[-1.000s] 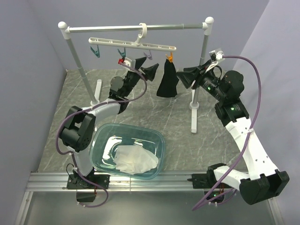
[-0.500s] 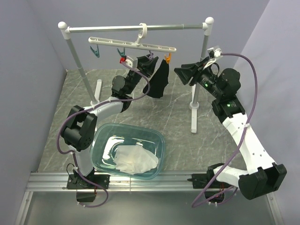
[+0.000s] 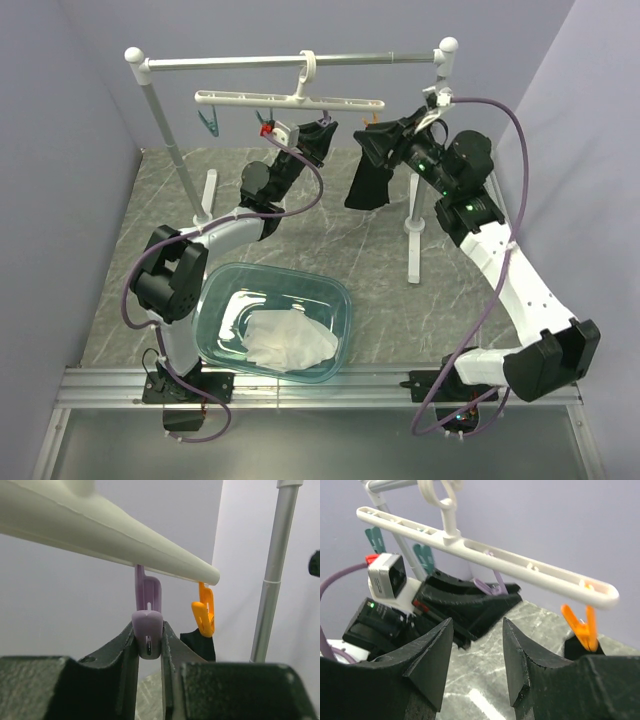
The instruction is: Clip the underwear to the hanger
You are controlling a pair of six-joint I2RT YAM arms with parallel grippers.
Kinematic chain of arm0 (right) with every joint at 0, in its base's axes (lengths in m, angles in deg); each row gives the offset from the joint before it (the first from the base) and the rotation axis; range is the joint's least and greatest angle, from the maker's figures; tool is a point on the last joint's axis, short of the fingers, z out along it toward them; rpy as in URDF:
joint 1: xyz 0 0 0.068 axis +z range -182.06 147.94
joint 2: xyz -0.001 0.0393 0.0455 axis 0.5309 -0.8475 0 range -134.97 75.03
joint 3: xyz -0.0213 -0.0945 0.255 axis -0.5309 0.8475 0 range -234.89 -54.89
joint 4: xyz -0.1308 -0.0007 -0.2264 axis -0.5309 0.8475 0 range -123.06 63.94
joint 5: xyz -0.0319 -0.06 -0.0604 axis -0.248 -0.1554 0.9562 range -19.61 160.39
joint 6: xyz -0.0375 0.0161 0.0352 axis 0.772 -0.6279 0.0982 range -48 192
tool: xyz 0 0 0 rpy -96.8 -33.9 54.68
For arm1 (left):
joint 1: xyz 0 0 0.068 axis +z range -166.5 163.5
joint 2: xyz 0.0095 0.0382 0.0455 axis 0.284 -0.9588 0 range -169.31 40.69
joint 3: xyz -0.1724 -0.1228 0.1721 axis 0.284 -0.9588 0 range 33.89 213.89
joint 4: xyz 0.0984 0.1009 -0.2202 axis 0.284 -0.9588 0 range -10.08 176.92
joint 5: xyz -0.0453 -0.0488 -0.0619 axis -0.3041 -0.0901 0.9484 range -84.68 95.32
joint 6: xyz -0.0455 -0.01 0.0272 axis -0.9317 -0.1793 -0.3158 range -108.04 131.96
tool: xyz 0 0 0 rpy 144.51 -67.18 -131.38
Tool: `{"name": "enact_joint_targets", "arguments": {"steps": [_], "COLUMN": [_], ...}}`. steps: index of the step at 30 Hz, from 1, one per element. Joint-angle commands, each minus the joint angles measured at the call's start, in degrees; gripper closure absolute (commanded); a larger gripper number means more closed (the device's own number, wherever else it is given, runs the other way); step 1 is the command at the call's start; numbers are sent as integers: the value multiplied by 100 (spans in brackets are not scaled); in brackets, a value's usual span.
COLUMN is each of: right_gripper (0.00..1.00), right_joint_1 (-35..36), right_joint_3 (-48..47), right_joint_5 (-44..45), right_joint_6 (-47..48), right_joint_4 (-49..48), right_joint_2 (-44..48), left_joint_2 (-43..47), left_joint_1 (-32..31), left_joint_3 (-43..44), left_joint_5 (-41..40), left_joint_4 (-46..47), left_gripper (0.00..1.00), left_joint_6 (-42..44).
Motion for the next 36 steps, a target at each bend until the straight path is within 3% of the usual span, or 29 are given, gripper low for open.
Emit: {"name": "enact_joint_targets", "arguments": {"steps": [1,22,36], "right_gripper": [49,40,39], "right_joint_1": [211,756,853], "right_joint_3": [-515,-1253,-1429], "right_joint_5": [143,380,645], "right_joint_6": [168,792,1450], "right_joint_4": [-387,-669,-309], "right_joint_2": [-265,-1470,-1646], "left_joint_2": [191,393,428], "left_joint_1": [-31,-84,-101], "left_joint_3": [163,22,14], "left_joint_5": [142,502,739], "left_joint_4": [43,-62,-229], "left_gripper": [90,94,98], "left_joint_6": [175,457,737]}}
